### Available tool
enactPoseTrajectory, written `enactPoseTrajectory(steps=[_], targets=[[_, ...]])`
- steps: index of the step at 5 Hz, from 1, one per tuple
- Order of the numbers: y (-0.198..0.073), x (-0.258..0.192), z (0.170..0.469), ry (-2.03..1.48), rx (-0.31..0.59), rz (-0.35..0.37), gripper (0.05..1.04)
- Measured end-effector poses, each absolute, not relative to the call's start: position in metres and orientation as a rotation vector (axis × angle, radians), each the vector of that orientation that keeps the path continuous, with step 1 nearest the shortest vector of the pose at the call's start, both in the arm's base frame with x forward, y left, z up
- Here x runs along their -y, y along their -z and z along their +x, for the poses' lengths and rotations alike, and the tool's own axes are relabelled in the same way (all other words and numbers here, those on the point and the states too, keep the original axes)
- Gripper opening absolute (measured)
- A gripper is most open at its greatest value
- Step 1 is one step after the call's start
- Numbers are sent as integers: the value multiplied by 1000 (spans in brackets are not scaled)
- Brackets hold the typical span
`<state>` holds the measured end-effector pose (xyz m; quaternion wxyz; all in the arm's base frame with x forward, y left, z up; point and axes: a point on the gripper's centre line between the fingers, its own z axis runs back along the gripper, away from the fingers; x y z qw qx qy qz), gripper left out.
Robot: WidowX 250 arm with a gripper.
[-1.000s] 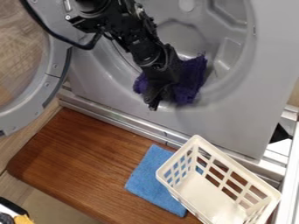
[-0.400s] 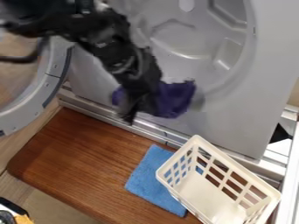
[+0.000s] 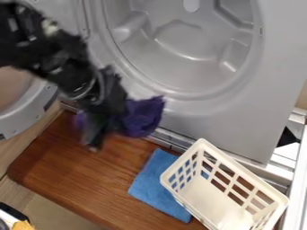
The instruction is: Picked the purple cloth
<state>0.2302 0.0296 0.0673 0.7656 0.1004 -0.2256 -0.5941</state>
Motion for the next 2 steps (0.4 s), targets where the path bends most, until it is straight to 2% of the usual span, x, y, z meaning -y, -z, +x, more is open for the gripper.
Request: enactPoseTrajectory(steps=[1,2], targets=[[-51,-52,217,1223,451,226,213],[-28,-66,209,1189,455,253,213]])
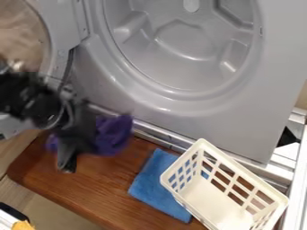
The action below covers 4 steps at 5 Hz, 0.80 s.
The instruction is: Picked the purple cloth
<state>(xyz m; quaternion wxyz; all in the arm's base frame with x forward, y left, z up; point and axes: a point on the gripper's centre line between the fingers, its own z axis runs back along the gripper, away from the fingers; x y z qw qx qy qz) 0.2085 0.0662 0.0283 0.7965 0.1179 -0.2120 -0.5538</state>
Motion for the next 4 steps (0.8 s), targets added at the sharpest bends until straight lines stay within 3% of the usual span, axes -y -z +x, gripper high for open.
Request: enactPoseTrajectory(steps=[2,4], targets=[[14,-80,221,1181,390,241,213],[39,-69,238,1239,341,177,213]])
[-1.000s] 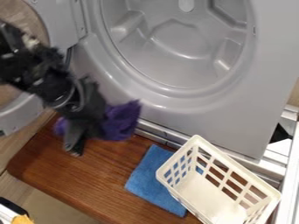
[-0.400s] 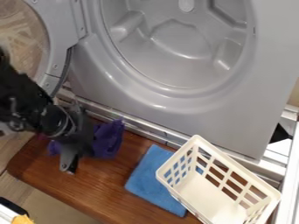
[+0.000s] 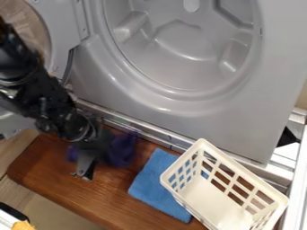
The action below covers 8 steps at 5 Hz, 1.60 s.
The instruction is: Picked the purple cloth
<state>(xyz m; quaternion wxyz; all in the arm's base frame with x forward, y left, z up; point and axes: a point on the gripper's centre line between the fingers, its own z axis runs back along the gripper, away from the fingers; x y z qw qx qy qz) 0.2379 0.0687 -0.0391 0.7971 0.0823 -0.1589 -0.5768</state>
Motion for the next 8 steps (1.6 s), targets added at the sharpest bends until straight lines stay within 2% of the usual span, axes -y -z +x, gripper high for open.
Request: enactPoseTrajectory(steps=[1,2,3,4,6,7,8], targets=[[51,-60,236,1254,300,122,265],[52,-59,234,1234,263,103,539],[53,-57,233,1232,264,87,847],[44,-57,235,1236,277,90,1012],[17,-54,238,1256,340,88,1002],[-7,-47,233,1308,355,57,1001],[-27,-32,231,1420,326,15,1001]])
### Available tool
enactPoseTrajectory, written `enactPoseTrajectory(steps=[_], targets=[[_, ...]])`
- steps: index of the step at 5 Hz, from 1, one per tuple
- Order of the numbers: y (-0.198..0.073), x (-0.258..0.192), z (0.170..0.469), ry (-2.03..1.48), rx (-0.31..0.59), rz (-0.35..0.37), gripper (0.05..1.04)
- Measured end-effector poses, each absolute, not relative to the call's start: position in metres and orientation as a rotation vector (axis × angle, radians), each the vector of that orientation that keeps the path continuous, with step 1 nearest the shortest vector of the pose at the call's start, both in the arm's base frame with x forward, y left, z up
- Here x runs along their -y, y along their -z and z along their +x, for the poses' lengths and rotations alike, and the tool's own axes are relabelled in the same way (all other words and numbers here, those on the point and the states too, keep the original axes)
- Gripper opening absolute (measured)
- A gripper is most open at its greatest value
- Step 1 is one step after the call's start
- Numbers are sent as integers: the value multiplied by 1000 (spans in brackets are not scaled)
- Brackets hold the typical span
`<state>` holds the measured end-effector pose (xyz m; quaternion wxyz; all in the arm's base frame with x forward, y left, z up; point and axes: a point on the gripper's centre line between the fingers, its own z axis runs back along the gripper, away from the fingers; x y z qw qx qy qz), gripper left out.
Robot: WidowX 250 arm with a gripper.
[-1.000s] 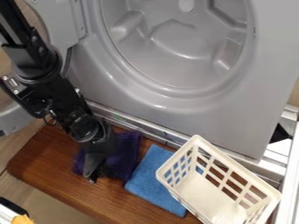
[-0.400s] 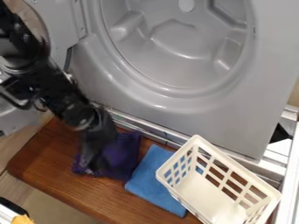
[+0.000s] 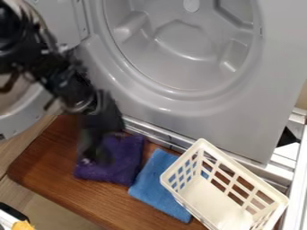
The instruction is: Picked the purple cloth
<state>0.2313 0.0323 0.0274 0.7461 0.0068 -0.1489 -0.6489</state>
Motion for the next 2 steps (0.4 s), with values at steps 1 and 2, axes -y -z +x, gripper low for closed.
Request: enactPoseTrajectory(steps=[1,2], targets=[[-47,-16,229,1498,337,35,1001],[-62,-3,225,1551,363,93,1001]])
